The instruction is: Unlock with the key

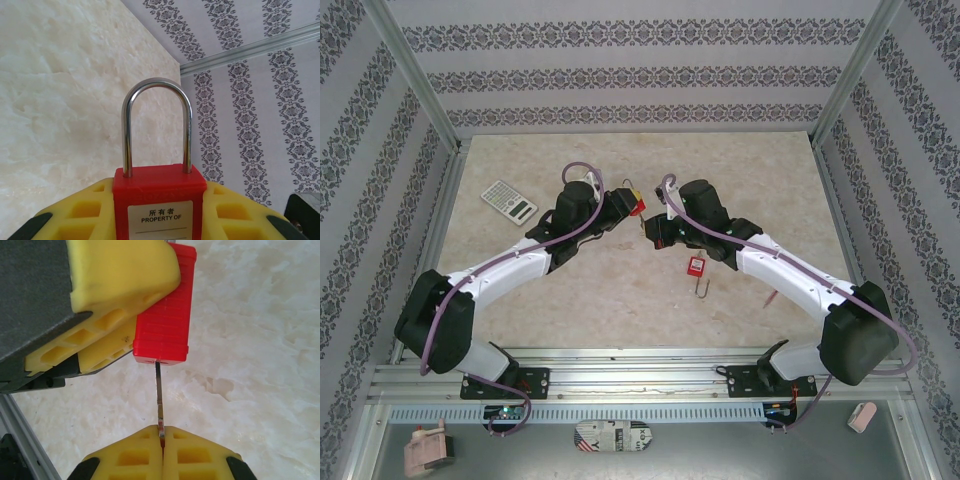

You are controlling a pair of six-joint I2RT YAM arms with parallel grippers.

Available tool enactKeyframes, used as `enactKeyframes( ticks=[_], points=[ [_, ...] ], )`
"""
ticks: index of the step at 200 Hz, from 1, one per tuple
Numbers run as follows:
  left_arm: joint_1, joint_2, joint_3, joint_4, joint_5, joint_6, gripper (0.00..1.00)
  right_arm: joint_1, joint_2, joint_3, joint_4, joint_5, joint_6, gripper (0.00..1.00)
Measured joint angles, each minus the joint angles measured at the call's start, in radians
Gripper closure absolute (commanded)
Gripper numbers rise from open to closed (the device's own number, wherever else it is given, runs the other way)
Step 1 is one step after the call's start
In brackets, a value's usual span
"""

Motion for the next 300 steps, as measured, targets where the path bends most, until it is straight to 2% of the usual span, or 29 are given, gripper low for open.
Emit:
enactKeyframes(
  ticks=[46, 88, 131, 227, 300],
  points=[
    [-0.001, -0.019, 0.001, -0.017, -0.002, 0.007, 1.00, 0.000, -0.003, 0.000, 0.013, -0.011, 0.006, 1.00],
    [-0.036, -0.024, 0.122, -0.246, -0.088, 0.107, 1.00, 0.010, -0.003, 0.009, 0.007, -0.010, 0.002, 1.00],
    [-0.061, -0.020, 0.163, -0.327, -0.152, 0.161, 1.00, 0.021, -0.004, 0.014, -0.003, 0.014, 0.003, 1.00],
    [-0.082, 0.012, 0.192, -0.339, -0.204, 0.214, 1.00, 0.002, -0.014, 0.014, -0.003, 0.013, 0.033, 1.00],
    [-0.074, 0.023, 0.129, -0.220, -0.167, 0.110, 1.00, -0.010, -0.024, -0.029, 0.054, 0.016, 0.079, 1.00]
  ],
)
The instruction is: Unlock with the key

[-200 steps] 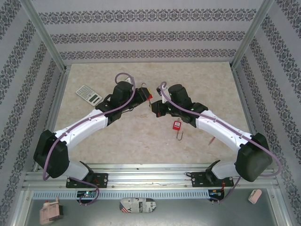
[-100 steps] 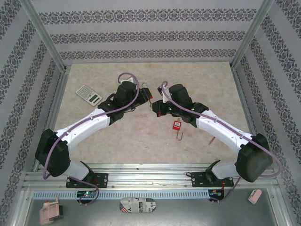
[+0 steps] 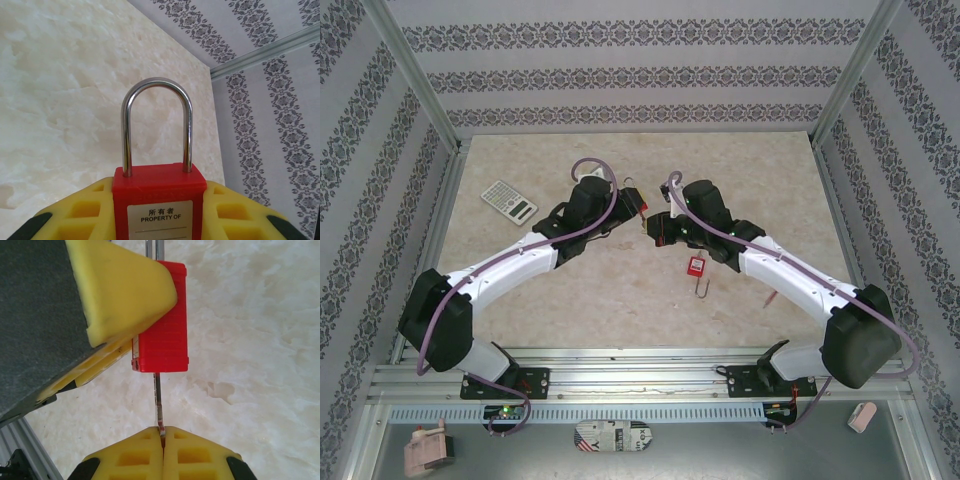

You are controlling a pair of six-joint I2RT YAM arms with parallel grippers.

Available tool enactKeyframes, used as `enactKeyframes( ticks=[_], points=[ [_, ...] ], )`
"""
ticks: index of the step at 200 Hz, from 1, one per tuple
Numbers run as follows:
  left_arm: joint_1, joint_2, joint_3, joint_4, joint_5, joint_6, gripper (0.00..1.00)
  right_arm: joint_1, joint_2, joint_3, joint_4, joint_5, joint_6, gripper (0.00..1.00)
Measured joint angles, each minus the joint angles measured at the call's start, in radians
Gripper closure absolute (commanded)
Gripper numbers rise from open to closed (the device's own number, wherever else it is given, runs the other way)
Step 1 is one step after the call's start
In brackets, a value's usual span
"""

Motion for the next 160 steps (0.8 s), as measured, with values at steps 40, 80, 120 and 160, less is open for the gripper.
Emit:
enactKeyframes(
  ticks=[40, 80, 120, 160],
  points=[
    [0.009, 0.000, -0.005, 0.030, 0.019, -0.048, 1.00, -0.002, -0.003, -0.008, 0.031, 0.001, 0.000, 1.00],
    [0.009, 0.000, -0.009, 0.035, 0.018, -0.049, 1.00, -0.009, -0.003, -0.008, 0.033, -0.005, -0.021, 1.00],
    [0.009, 0.000, 0.008, -0.016, 0.018, 0.004, 1.00, -0.022, -0.002, -0.009, 0.032, -0.038, -0.039, 1.00],
    [0.009, 0.002, 0.007, -0.021, 0.019, 0.009, 1.00, -0.023, 0.007, -0.011, 0.036, -0.051, -0.036, 1.00]
  ],
)
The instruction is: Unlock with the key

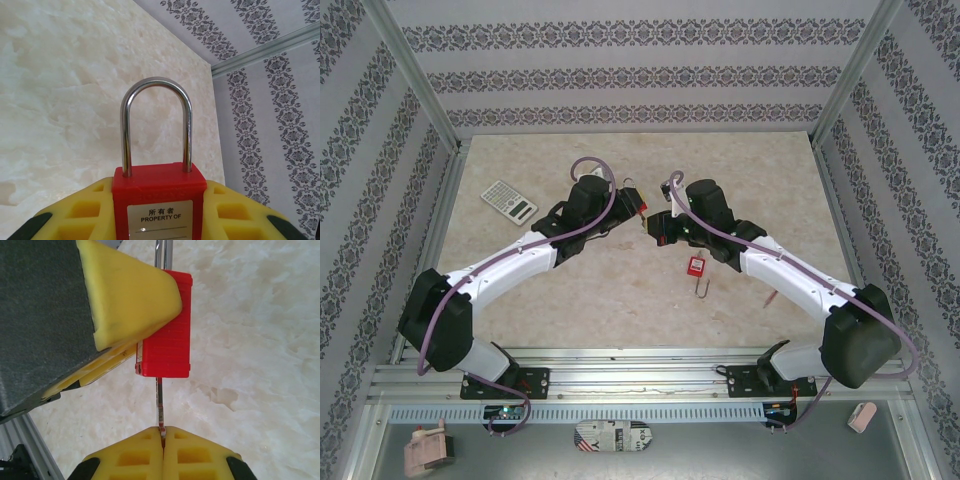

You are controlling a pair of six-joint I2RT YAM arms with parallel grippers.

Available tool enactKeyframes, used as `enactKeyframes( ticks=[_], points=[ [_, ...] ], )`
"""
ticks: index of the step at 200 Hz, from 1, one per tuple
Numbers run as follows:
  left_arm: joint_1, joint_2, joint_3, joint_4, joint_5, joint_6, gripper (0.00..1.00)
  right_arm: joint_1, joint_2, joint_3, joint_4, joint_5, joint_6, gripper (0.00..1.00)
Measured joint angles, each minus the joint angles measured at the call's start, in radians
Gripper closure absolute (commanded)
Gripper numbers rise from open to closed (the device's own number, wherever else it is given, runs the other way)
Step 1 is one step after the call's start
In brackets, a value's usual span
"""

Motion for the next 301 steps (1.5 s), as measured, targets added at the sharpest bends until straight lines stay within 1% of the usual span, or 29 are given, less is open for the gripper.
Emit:
enactKeyframes(
  ticks=[44, 95, 118, 144, 179, 198, 226, 269, 301],
  points=[
    [0.000, 0.004, -0.020, 0.044, -0.002, -0.014, 1.00, -0.005, 0.003, -0.022, 0.043, 0.000, 0.026, 1.00],
    [0.000, 0.003, -0.084, 0.156, 0.008, -0.038, 1.00, -0.037, 0.003, -0.035, 0.057, -0.052, 0.049, 1.00],
    [0.000, -0.001, -0.134, 0.248, 0.011, -0.082, 1.00, -0.047, 0.003, -0.035, 0.064, -0.072, 0.064, 1.00],
    [0.001, -0.002, -0.157, 0.305, 0.011, -0.109, 1.00, -0.051, 0.003, -0.036, 0.080, -0.080, 0.082, 1.00],
    [0.007, -0.050, -0.196, 0.353, -0.008, -0.122, 1.00, -0.053, 0.003, -0.036, 0.135, -0.109, 0.116, 1.00],
    [0.008, -0.065, -0.200, 0.359, -0.022, -0.142, 1.00, -0.050, 0.003, -0.035, 0.163, -0.115, 0.117, 1.00],
    [0.014, -0.065, -0.203, 0.363, -0.028, -0.198, 1.00, -0.022, 0.010, -0.017, 0.160, -0.066, 0.100, 1.00],
    [0.021, -0.065, -0.155, 0.271, -0.047, -0.210, 1.00, 0.015, 0.031, 0.032, 0.114, 0.012, 0.035, 1.00],
    [0.022, -0.064, -0.145, 0.237, -0.055, -0.222, 1.00, 0.042, 0.044, 0.051, 0.083, 0.063, -0.019, 1.00]
  ],
)
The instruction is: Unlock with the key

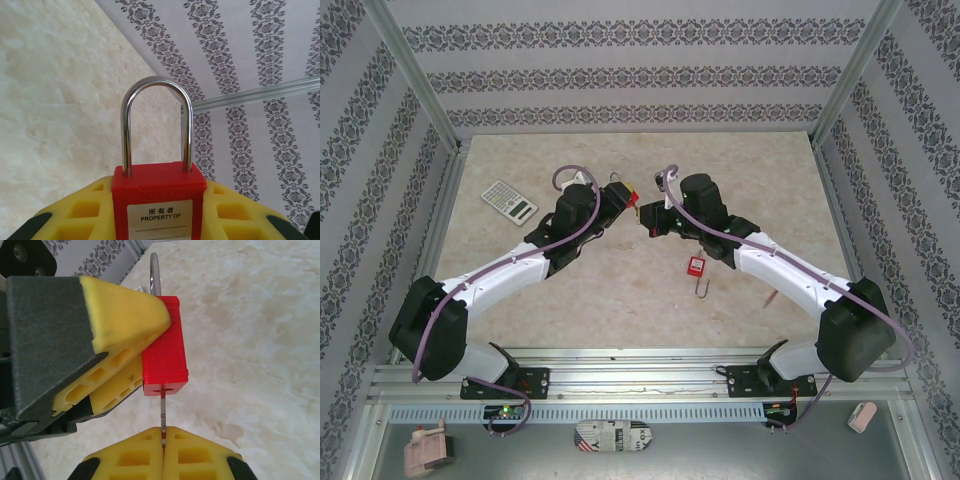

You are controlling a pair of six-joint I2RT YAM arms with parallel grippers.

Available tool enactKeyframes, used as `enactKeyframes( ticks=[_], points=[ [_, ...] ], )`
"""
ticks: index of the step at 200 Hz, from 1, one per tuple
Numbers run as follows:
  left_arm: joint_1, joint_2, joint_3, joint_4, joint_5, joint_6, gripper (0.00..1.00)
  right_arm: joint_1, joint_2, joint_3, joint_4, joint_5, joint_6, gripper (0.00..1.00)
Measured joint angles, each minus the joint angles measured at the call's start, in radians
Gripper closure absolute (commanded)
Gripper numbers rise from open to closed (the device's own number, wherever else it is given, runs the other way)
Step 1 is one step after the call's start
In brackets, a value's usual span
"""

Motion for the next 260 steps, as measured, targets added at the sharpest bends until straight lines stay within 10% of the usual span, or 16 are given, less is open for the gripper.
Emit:
enactKeyframes(
  ticks=[131, 201, 226, 260],
  points=[
    [-0.003, 0.023, 0.022, -0.011, 0.048, -0.034, 1.00, -0.008, 0.030, 0.028, 0.002, 0.007, -0.048, 1.00],
    [-0.002, -0.002, 0.004, 0.001, 0.114, -0.002, 1.00, -0.055, -0.024, -0.057, 0.083, -0.093, 0.035, 0.82],
    [-0.001, -0.007, 0.004, 0.004, 0.121, 0.013, 1.00, -0.065, -0.029, -0.066, 0.105, -0.128, 0.064, 1.00],
    [0.000, -0.021, -0.017, 0.034, 0.119, 0.027, 1.00, -0.077, -0.029, -0.079, 0.140, -0.178, 0.126, 1.00]
  ],
)
